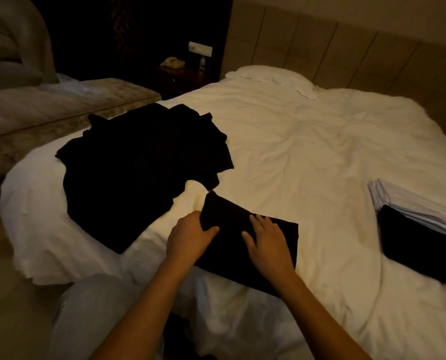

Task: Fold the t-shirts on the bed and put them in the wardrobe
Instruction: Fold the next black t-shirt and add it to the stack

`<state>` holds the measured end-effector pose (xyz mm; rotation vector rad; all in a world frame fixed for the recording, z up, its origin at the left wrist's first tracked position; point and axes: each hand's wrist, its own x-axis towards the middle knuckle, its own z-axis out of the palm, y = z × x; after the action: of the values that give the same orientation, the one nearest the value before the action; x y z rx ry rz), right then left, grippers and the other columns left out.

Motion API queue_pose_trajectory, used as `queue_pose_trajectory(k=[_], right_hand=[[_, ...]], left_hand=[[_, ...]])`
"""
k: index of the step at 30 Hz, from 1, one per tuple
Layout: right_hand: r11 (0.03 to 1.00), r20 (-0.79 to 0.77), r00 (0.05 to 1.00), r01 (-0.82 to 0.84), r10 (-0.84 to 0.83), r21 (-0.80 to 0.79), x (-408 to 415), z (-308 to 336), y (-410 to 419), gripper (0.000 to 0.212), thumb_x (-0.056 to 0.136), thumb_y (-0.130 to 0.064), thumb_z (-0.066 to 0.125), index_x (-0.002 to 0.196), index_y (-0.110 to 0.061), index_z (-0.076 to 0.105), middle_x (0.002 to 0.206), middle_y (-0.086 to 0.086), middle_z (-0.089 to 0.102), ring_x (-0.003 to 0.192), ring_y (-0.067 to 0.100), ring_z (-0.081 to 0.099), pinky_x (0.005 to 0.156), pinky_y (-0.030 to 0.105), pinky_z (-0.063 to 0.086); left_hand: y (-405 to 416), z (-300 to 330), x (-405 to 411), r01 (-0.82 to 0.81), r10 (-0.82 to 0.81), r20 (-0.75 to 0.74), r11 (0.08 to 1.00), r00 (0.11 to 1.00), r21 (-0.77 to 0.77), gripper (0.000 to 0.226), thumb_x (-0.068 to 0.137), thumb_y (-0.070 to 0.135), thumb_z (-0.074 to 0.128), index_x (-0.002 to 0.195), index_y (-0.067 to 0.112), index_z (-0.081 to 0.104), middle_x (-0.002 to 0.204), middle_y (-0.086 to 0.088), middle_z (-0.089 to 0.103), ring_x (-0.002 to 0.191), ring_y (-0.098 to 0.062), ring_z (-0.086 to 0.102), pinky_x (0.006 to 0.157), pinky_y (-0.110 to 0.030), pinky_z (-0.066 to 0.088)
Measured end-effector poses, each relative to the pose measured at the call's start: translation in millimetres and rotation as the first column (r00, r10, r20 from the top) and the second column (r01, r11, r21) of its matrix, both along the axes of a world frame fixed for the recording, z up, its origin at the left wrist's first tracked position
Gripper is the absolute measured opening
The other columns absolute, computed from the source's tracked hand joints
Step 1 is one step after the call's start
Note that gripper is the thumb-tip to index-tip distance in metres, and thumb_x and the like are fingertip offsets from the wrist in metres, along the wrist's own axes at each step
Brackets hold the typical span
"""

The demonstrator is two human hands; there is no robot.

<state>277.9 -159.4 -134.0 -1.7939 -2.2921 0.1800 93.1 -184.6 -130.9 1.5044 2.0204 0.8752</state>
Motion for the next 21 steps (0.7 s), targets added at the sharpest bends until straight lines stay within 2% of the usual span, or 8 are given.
queue_pose_trajectory(k=[3, 6, 8, 10, 13, 16, 18, 21], right_hand=[[0.999, 0.046, 0.999, -0.020, 0.018, 0.037, 0, -11, -9, 0.086, 0.084, -0.063, -0.006, 0.155, -0.024, 0.024, 0.163, 0.000, 0.020, 0.151, 0.019, 0.011, 0.118, 0.030, -0.003], [0.997, 0.058, 0.998, -0.018, 0.014, 0.074, 1, -17, -16, 0.089, 0.083, -0.064, -0.012, 0.155, -0.025, 0.023, 0.163, 0.002, 0.018, 0.152, 0.021, 0.008, 0.116, 0.032, -0.008], [0.994, 0.074, 0.997, -0.025, 0.017, 0.102, 1, -21, -20, 0.097, 0.082, -0.069, -0.023, 0.155, -0.025, 0.023, 0.163, 0.005, 0.019, 0.151, 0.023, 0.009, 0.117, 0.034, -0.008], [0.995, 0.087, 0.996, -0.037, 0.030, 0.088, 2, -22, -21, 0.104, 0.077, -0.070, -0.030, 0.155, -0.025, 0.022, 0.163, 0.005, 0.017, 0.152, 0.023, 0.008, 0.117, 0.034, -0.008], [0.999, 0.019, 1.000, -0.014, 0.013, 0.031, 4, -12, -17, 0.086, 0.085, -0.066, -0.007, 0.155, -0.026, 0.024, 0.163, 0.002, 0.017, 0.152, 0.021, 0.007, 0.118, 0.032, -0.005], [0.991, -0.047, 0.995, 0.092, -0.087, 0.094, 17, -3, -16, 0.061, 0.100, -0.051, 0.025, 0.153, -0.022, 0.032, 0.161, 0.003, 0.024, 0.151, 0.021, 0.012, 0.121, 0.034, 0.002], [0.991, -0.032, 0.995, 0.101, -0.098, 0.084, 27, -3, -16, 0.063, 0.099, -0.054, 0.026, 0.153, -0.022, 0.030, 0.162, 0.002, 0.023, 0.151, 0.021, 0.011, 0.121, 0.036, 0.003], [0.995, 0.021, 0.997, 0.076, -0.077, 0.058, 37, -3, -4, 0.075, 0.093, -0.064, 0.015, 0.155, -0.023, 0.026, 0.162, 0.003, 0.021, 0.151, 0.025, 0.011, 0.121, 0.040, 0.004]], left_hand=[[0, -2, -9, -0.024, 0.017, 0.079, 0.995, 0.997, 0.094, 0.028, 0.095, 0.024, 0.062, 0.112, 0.003, 0.069, 0.105, -0.016, 0.069, 0.098, -0.030, 0.063, 0.078, -0.031, 0.047], [-3, -3, -21, -0.066, 0.046, 0.166, 0.991, 0.985, 0.115, 0.023, 0.095, 0.016, 0.062, 0.092, -0.004, 0.072, 0.083, -0.018, 0.065, 0.077, -0.024, 0.057, 0.067, -0.028, 0.040], [-8, -5, -25, -0.083, 0.062, 0.166, 0.989, 0.984, 0.124, 0.022, 0.094, 0.015, 0.063, 0.092, -0.005, 0.072, 0.082, -0.017, 0.064, 0.079, -0.026, 0.059, 0.069, -0.029, 0.042], [-9, -8, -23, -0.092, 0.070, 0.130, 0.981, 0.989, 0.172, 0.021, 0.096, 0.017, 0.061, 0.103, 0.001, 0.072, 0.092, -0.014, 0.068, 0.092, -0.030, 0.064, 0.075, -0.027, 0.044], [-4, -12, -14, -0.015, 0.000, 0.075, 0.979, 0.997, 0.204, 0.041, 0.099, 0.036, 0.054, 0.132, 0.011, 0.058, 0.122, -0.011, 0.064, 0.114, -0.027, 0.058, 0.092, -0.032, 0.046], [6, -21, -4, 0.065, -0.063, -0.018, 0.986, 0.998, 0.152, 0.062, 0.098, 0.052, 0.044, 0.150, 0.018, 0.034, 0.140, -0.009, 0.050, 0.129, -0.029, 0.046, 0.104, -0.042, 0.043], [16, -26, -2, 0.045, -0.038, -0.048, 0.989, 0.998, 0.139, 0.061, 0.098, 0.053, 0.042, 0.144, 0.014, 0.041, 0.131, -0.012, 0.055, 0.122, -0.030, 0.051, 0.099, -0.043, 0.046], [30, -27, -1, -0.037, 0.036, 0.009, 0.970, 0.999, 0.241, 0.043, 0.097, 0.045, 0.053, 0.118, 0.008, 0.060, 0.103, -0.010, 0.064, 0.098, -0.028, 0.061, 0.080, -0.038, 0.050]])
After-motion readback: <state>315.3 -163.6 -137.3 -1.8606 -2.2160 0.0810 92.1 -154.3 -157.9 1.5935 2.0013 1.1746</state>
